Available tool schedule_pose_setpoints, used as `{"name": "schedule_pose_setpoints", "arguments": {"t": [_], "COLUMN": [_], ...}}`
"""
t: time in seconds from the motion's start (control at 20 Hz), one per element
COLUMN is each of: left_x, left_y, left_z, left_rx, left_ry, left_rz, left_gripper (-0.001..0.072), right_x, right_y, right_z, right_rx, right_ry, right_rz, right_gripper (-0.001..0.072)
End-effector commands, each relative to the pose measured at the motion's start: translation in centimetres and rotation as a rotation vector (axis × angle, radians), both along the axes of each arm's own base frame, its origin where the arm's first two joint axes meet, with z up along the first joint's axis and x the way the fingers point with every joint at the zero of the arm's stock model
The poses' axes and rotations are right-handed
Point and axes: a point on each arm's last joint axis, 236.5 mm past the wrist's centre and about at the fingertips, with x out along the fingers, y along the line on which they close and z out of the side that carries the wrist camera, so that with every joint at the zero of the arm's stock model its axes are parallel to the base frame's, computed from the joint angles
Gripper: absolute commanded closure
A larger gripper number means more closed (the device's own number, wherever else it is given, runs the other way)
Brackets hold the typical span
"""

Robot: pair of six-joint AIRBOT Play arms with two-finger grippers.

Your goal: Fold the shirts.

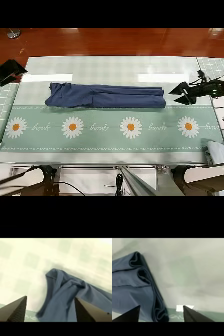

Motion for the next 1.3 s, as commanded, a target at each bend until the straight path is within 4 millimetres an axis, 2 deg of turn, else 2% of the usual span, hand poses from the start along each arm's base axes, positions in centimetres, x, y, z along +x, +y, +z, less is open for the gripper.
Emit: {"name": "schedule_pose_setpoints", "arguments": {"t": [0.0, 0.15, 0.2, 0.25, 0.3, 0.35, 0.4, 0.45, 0.5, 0.65, 0.8, 0.9, 1.05, 1.15, 1.25], "left_x": [-2.7, -3.7, -3.8, -4.0, -4.3, -4.7, -5.1, -5.5, -5.7, -5.9, -5.8, -5.5, -5.5, -6.9, -9.6], "left_y": [-5.6, -12.7, -15.0, -17.1, -18.8, -20.5, -22.0, -23.3, -24.3, -28.0, -32.8, -36.6, -43.1, -47.4, -52.0], "left_z": [0.7, -0.2, -0.4, -0.8, -1.3, -1.8, -2.3, -2.8, -3.1, -3.5, -3.8, -4.0, -4.7, -6.0, -6.6], "left_rx": [-0.048, -0.209, -0.216, -0.212, -0.217, -0.221, -0.220, -0.221, -0.221, -0.236, -0.236, -0.249, -0.268, -0.307, -0.368], "left_ry": [-0.096, -0.063, -0.057, -0.050, -0.033, -0.017, -0.002, 0.013, 0.017, 0.011, 0.017, 0.032, 0.061, 0.135, 0.194], "left_rz": [-0.073, -0.189, -0.253, -0.320, -0.363, -0.406, -0.451, -0.484, -0.509, -0.570, -0.669, -0.729, -0.828, -0.867, -0.943], "left_gripper": [0.0005, 0.0005, 0.0005, 0.0005, 0.0006, 0.0011, 0.0131, 0.0596, 0.0677, 0.0684, 0.0684, 0.0684, 0.0684, 0.0685, 0.0684], "right_x": [0.9, 1.2, 1.2, 1.1, 0.9, 0.7, 0.5, 0.2, -0.3, -2.7, -6.3, -9.2, -12.9, -14.8, -15.4], "right_y": [2.8, 5.7, 6.5, 7.3, 7.9, 8.2, 8.2, 7.5, 6.5, 5.1, 5.6, 6.4, 7.4, 8.1, 8.7], "right_z": [-1.8, -2.4, -2.4, -2.1, -1.5, -0.4, 0.8, 2.2, 3.8, 9.9, 16.3, 19.2, 21.4, 22.3, 23.4], "right_rx": [0.038, 0.058, 0.055, 0.060, 0.071, 0.084, 0.084, 0.051, -0.009, -0.158, -0.244, -0.266, -0.278, -0.265, -0.252], "right_ry": [0.013, 0.016, 0.014, 0.015, 0.013, 0.005, -0.011, -0.036, -0.063, -0.171, -0.335, -0.406, -0.460, -0.470, -0.506], "right_rz": [0.019, 0.056, 0.074, 0.100, 0.133, 0.173, 0.203, 0.216, 0.238, 0.295, 0.287, 0.252, 0.204, 0.198, 0.188], "right_gripper": [0.0090, 0.0092, 0.0135, 0.0329, 0.0636, 0.0694, 0.0695, 0.0695, 0.0695, 0.0695, 0.0695, 0.0695, 0.0695, 0.0695, 0.0694]}}
